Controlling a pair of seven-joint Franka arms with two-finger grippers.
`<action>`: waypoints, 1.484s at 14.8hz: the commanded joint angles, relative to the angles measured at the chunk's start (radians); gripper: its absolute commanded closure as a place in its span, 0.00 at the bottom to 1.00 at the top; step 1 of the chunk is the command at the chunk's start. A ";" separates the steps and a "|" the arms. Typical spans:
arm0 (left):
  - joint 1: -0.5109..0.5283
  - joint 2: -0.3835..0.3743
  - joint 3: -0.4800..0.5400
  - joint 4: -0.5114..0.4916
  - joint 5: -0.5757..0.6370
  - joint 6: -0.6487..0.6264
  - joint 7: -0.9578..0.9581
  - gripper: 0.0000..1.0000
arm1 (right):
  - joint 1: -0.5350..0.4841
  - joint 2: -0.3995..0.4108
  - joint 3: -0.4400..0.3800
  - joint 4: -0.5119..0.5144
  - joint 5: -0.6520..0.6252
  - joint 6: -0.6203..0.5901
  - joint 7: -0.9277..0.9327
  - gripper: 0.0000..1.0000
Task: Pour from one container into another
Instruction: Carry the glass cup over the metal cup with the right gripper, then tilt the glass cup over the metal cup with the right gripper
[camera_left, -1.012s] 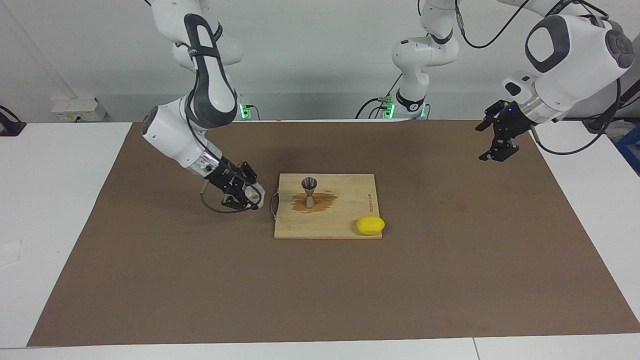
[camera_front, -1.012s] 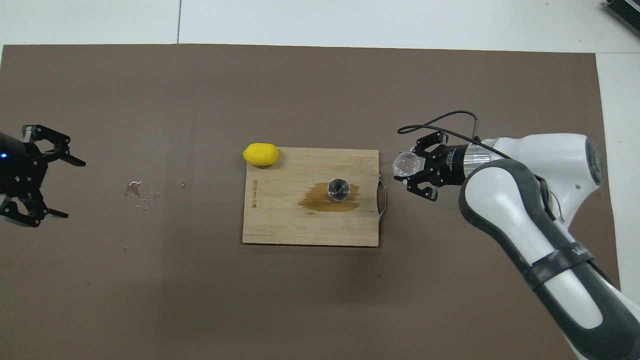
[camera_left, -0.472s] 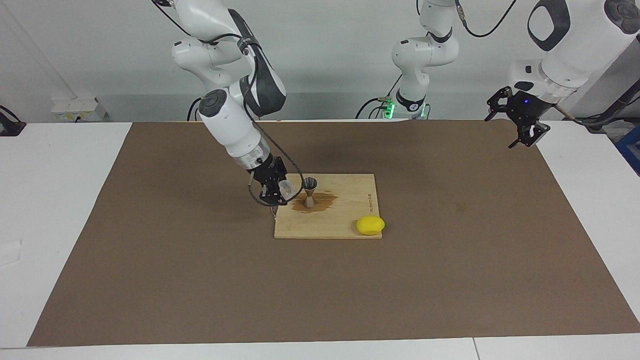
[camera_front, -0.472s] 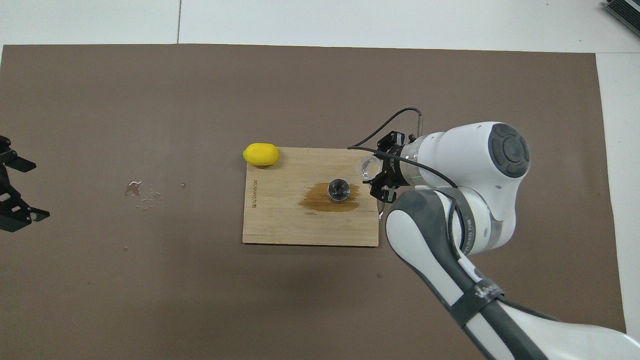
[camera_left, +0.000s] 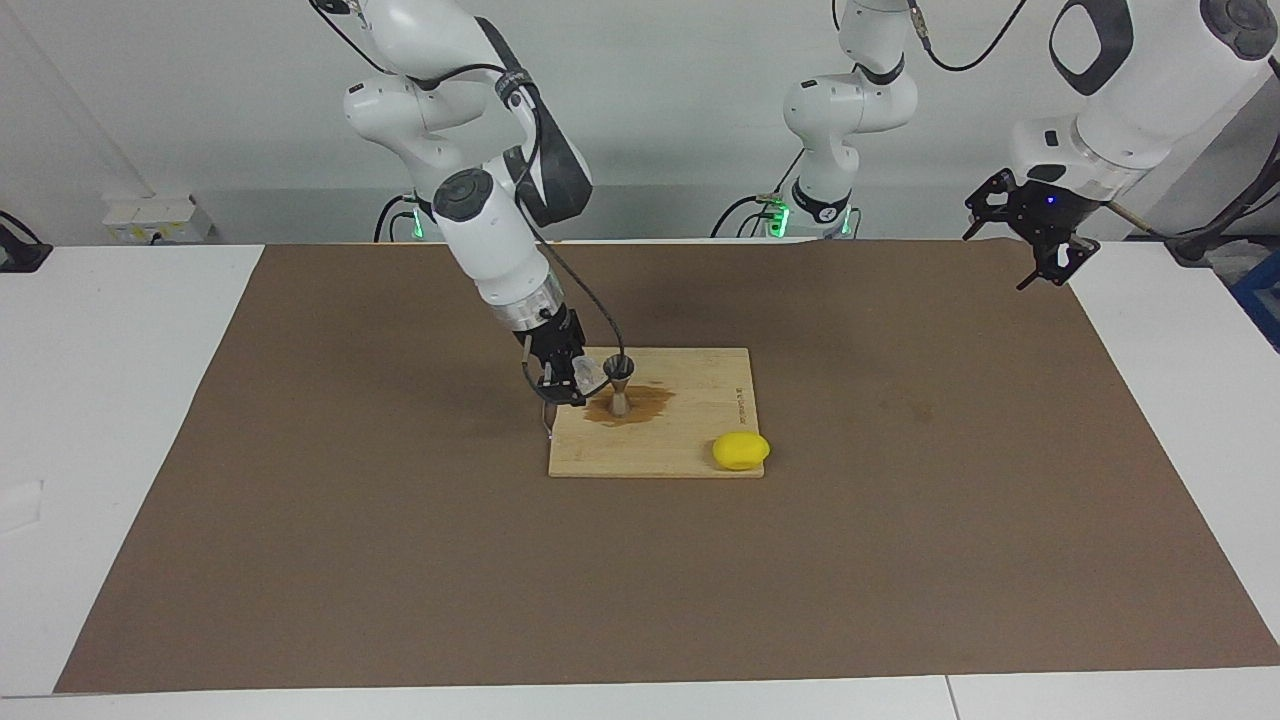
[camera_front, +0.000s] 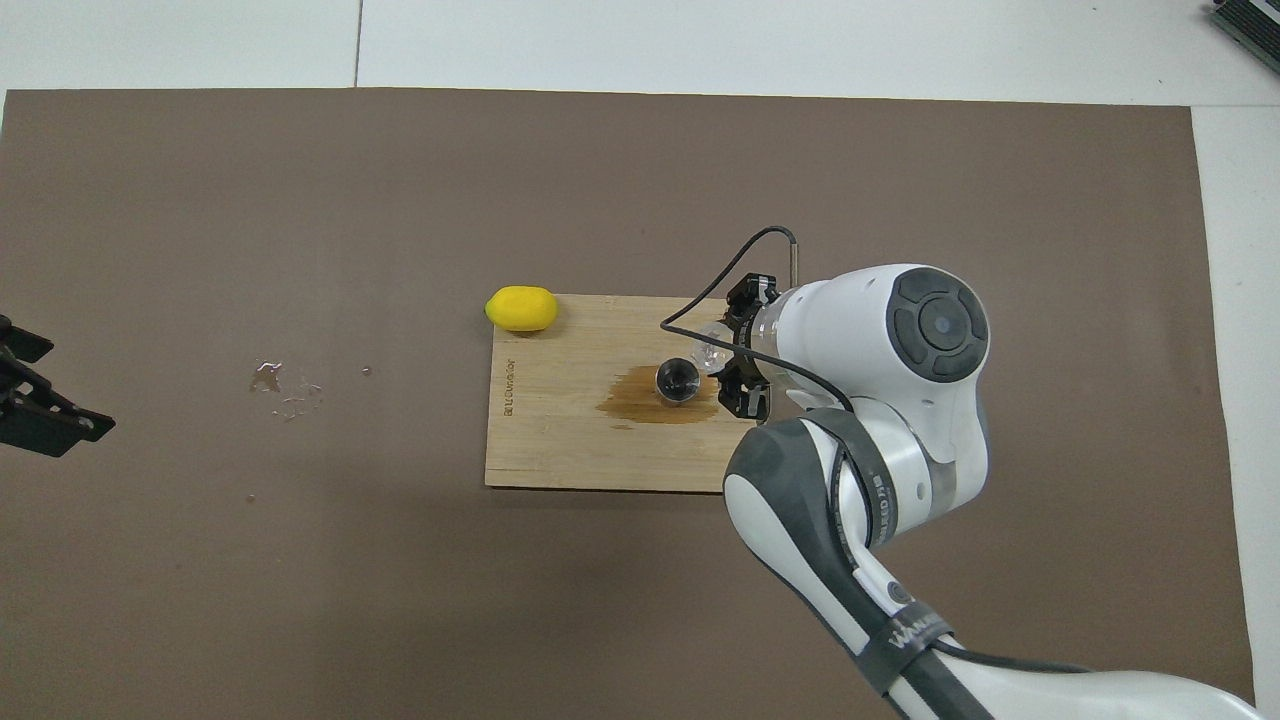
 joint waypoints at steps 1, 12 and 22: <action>-0.015 -0.016 0.007 -0.009 0.020 0.002 -0.146 0.00 | 0.012 0.010 -0.001 0.020 -0.087 -0.013 0.051 1.00; -0.018 -0.023 0.004 -0.014 0.020 0.023 -0.558 0.00 | 0.069 0.001 -0.001 0.022 -0.303 -0.072 0.083 1.00; -0.001 -0.028 0.006 -0.041 0.017 0.123 -0.576 0.00 | 0.095 -0.005 0.003 0.023 -0.383 -0.085 0.097 1.00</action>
